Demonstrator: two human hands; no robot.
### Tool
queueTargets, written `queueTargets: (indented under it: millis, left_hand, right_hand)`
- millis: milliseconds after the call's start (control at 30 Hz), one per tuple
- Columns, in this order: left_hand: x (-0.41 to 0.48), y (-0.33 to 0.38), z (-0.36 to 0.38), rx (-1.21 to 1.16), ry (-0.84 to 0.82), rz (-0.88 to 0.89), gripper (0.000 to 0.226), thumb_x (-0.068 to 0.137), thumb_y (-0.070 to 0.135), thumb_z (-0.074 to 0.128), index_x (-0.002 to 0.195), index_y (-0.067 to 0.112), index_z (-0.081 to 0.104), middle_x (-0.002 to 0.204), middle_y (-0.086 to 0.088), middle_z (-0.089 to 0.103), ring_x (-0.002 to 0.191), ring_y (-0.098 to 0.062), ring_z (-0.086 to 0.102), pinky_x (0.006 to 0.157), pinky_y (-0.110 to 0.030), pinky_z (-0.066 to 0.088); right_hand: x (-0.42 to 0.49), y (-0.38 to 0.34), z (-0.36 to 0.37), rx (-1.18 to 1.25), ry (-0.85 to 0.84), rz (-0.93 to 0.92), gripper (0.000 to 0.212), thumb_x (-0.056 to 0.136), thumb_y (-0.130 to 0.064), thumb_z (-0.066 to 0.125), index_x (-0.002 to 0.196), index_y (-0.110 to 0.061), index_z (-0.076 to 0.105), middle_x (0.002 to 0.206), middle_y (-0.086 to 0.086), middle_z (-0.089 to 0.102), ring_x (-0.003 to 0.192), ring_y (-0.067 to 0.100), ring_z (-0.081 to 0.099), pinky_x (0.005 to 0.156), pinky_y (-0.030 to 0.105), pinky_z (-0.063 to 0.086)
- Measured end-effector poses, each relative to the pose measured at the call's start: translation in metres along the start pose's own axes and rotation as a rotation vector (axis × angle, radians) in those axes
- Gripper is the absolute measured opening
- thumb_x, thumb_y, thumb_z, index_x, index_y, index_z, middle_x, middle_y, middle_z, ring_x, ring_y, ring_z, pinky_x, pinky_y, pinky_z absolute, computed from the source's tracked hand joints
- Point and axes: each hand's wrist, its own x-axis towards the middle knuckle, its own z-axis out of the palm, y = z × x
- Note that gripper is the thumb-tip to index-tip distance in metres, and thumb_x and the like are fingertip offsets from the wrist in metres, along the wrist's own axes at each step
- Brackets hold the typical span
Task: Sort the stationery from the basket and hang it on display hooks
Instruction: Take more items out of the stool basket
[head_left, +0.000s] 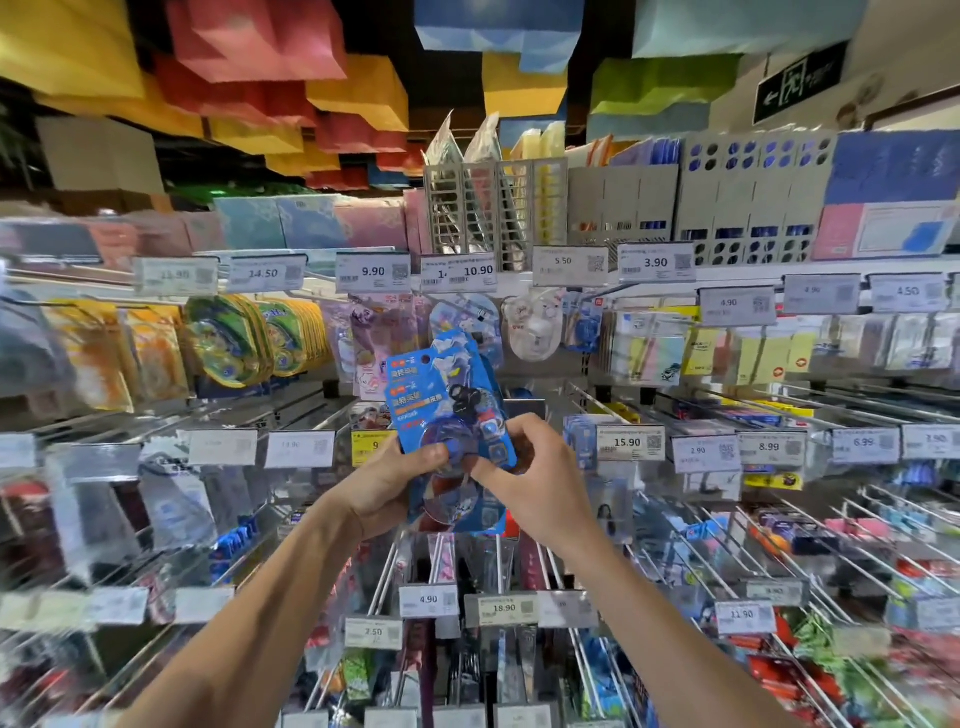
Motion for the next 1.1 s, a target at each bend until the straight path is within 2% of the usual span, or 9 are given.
queueTargets:
  millis: [200,333,400,600,733,833,900,967,1100]
  left_hand:
    - [0.003,0.0,0.001,0.023,-0.038,0.012,0.081,0.056,0.035,0.102,0.124,0.008,0.068,0.12,-0.02,0.072,0.105,-0.034,0.073,0.087,-0.047,0.061]
    - [0.004,0.002,0.005,0.069,0.007,0.02,0.036,0.081,-0.003,0.078,0.114,0.011,0.072,0.115,-0.018,0.075,0.097,-0.032,0.075,0.077,-0.041,0.062]
    - [0.006,0.002,0.007,0.06,0.046,-0.001,0.031,0.085,-0.009,0.067,0.112,0.007,0.069,0.112,-0.019,0.075,0.093,-0.032,0.075,0.074,-0.04,0.063]
    - [0.01,0.008,0.009,0.042,0.154,-0.064,0.024,0.096,-0.008,0.057,0.115,0.003,0.065,0.113,-0.022,0.073,0.086,-0.03,0.075,0.066,-0.037,0.063]
    - [0.011,0.011,0.006,0.003,0.182,-0.071,0.024,0.097,-0.01,0.052,0.114,0.003,0.064,0.095,-0.016,0.077,0.072,-0.026,0.076,0.057,-0.033,0.061]
    - [0.015,0.009,0.003,-0.012,0.191,-0.091,0.024,0.098,-0.006,0.051,0.113,0.006,0.065,0.102,-0.018,0.075,0.076,-0.029,0.076,0.065,-0.041,0.065]
    - [0.016,0.009,0.001,-0.028,0.195,-0.112,0.023,0.098,-0.004,0.051,0.112,0.007,0.065,0.103,-0.019,0.075,0.078,-0.03,0.076,0.069,-0.042,0.065]
    - [0.016,0.009,0.002,-0.018,0.193,-0.115,0.024,0.099,-0.003,0.05,0.114,0.008,0.066,0.103,-0.017,0.077,0.079,-0.03,0.077,0.068,-0.041,0.065]
    - [0.018,0.004,-0.001,-0.052,0.19,-0.102,0.027,0.094,-0.001,0.054,0.117,0.009,0.065,0.111,-0.018,0.075,0.083,-0.03,0.076,0.071,-0.042,0.065]
  right_hand:
    - [-0.006,0.002,-0.002,0.219,0.01,0.06,0.026,0.088,-0.026,0.08,0.102,-0.021,0.059,0.092,-0.004,0.074,0.082,0.011,0.072,0.072,0.043,0.061]
    - [-0.007,0.009,-0.01,0.485,0.048,0.207,0.028,0.087,-0.021,0.081,0.107,-0.019,0.061,0.1,0.0,0.075,0.095,0.018,0.072,0.086,0.044,0.06]
    - [-0.005,0.012,-0.012,0.649,0.062,0.28,0.031,0.088,-0.019,0.08,0.111,-0.013,0.06,0.104,0.001,0.074,0.101,0.021,0.07,0.092,0.042,0.058]
    - [-0.013,0.034,-0.032,0.934,0.126,0.453,0.037,0.087,0.0,0.075,0.117,-0.006,0.055,0.102,0.013,0.072,0.086,0.026,0.071,0.071,0.035,0.056]
    - [-0.047,0.062,-0.037,0.806,0.088,0.575,0.037,0.085,0.001,0.076,0.115,-0.01,0.058,0.109,0.022,0.066,0.086,0.027,0.07,0.071,0.038,0.056]
    - [-0.066,0.071,-0.033,0.679,0.065,0.632,0.036,0.089,0.002,0.073,0.101,-0.026,0.054,0.1,-0.001,0.057,0.097,0.027,0.067,0.096,0.05,0.055]
    - [-0.071,0.077,-0.03,0.591,0.02,0.642,0.031,0.09,-0.002,0.074,0.095,-0.025,0.053,0.102,-0.009,0.053,0.101,0.027,0.066,0.099,0.054,0.054]
    - [-0.07,0.083,-0.027,0.509,0.006,0.646,0.033,0.09,-0.008,0.076,0.111,-0.022,0.055,0.109,-0.011,0.05,0.104,0.025,0.066,0.096,0.054,0.056]
    - [-0.058,0.096,-0.02,0.666,-0.008,0.681,0.079,0.092,-0.007,0.073,0.156,-0.021,0.028,0.138,-0.008,0.034,0.117,0.022,0.061,0.085,0.035,0.058]
